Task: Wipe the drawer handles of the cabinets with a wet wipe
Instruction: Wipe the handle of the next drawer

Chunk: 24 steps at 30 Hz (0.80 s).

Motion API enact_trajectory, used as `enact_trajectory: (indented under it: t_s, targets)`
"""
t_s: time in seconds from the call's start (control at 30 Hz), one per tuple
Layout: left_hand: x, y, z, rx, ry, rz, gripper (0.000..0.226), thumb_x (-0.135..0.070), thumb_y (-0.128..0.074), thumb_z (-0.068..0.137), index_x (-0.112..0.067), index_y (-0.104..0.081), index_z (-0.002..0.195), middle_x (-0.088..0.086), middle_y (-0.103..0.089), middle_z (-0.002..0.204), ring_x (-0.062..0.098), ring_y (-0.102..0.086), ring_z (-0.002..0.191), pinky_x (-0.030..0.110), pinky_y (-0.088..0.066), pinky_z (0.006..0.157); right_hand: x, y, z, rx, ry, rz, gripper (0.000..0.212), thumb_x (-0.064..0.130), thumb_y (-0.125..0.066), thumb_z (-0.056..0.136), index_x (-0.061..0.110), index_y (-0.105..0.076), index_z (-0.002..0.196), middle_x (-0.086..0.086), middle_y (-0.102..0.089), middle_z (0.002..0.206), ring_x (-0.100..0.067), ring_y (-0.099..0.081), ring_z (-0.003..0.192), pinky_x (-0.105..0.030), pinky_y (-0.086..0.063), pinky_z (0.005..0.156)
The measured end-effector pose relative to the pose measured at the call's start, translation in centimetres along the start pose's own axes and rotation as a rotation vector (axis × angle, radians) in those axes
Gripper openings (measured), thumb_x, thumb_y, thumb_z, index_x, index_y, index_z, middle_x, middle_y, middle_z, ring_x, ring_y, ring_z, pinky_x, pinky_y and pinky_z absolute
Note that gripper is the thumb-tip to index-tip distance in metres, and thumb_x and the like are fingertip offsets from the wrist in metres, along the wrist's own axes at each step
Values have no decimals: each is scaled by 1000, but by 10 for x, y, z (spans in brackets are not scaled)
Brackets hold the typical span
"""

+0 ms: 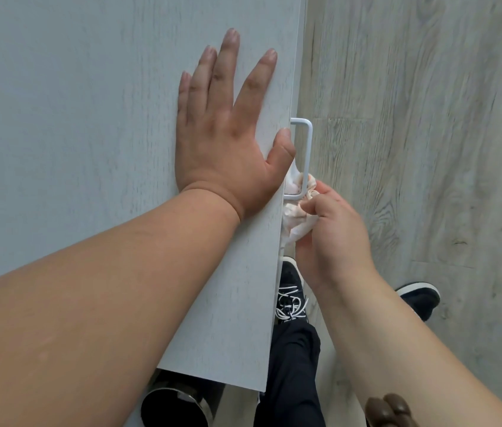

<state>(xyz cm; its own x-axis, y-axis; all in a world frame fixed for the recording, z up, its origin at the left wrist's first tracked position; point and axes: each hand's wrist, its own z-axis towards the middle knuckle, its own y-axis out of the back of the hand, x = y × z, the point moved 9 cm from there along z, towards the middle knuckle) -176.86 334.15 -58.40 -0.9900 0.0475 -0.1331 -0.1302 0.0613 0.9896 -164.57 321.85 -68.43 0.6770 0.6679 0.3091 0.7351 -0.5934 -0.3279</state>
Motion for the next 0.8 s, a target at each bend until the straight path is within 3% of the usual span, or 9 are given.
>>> enact_trajectory:
  t_s: [0.13,0.27,0.37,0.5,0.6,0.8]
  targets:
    - [0,1,0,-9,1,-4,77,-53,-45,89,-29,-34,161,11,-21,172,35,-19,158,54,-12,128,3,-7,2,21,13,-72,44,-13,-36,83,9,-64,109,-2,-61,77,-17,-50,60,-30,-37,57]
    - [-1,1,0,-4,1,-5,77,-54,-43,89,-28,-34,161,11,-21,172,35,-19,158,54,-12,128,7,-11,0,36,89,-182,43,-16,-36,88,13,-59,109,7,-56,73,-11,-42,55,-24,-33,48]
    - [-1,1,0,-3,2,2,77,-54,-44,89,-29,-34,162,10,-20,172,35,-19,158,54,-12,128,9,-17,-5,78,144,-229,38,-12,-42,92,20,-59,104,3,-61,79,-16,-51,65,-26,-41,57]
    - [0,1,-1,-4,3,-7,78,-54,-44,89,-29,-34,161,10,-21,172,35,-19,158,53,-12,128,12,-16,-2,58,162,-281,41,-8,-47,88,21,-62,114,-3,-70,91,-23,-61,81,-35,-47,70]
    - [0,0,-1,11,10,-2,78,-54,-43,89,-30,-32,162,9,-19,172,34,-17,158,53,-11,128,15,-19,1,43,154,-334,41,-11,-44,91,19,-60,115,7,-69,76,-11,-62,63,-27,-49,57]
    - [0,0,-1,10,11,-3,78,-54,-44,88,-30,-33,162,9,-19,172,34,-17,159,54,-11,128,20,-25,-1,156,155,-470,45,-17,-37,91,12,-53,121,16,-59,60,-4,-49,47,-17,-39,45]
